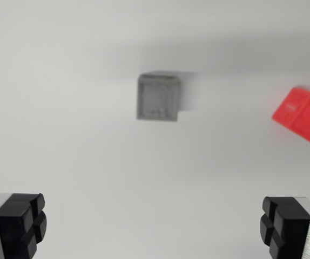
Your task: Destack cube
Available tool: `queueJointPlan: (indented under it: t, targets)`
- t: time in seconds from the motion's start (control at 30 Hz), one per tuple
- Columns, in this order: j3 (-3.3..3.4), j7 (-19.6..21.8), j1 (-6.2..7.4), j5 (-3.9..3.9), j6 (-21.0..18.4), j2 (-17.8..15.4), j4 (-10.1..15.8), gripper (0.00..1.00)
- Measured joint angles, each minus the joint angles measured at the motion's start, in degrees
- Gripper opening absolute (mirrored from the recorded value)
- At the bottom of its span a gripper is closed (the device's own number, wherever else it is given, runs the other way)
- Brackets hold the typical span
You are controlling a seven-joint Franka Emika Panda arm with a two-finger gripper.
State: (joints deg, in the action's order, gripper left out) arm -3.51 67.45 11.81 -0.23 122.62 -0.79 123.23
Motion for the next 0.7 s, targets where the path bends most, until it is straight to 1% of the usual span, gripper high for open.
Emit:
queueJointPlan:
  t: [0.23,0.7]
  targets:
    - [0.00,-0.02,0.00,0.03,-0.94,-0.42,-0.47,1.00]
    - [0.00,-0.02,0.00,0.03,-0.94,-0.39,-0.46,1.00]
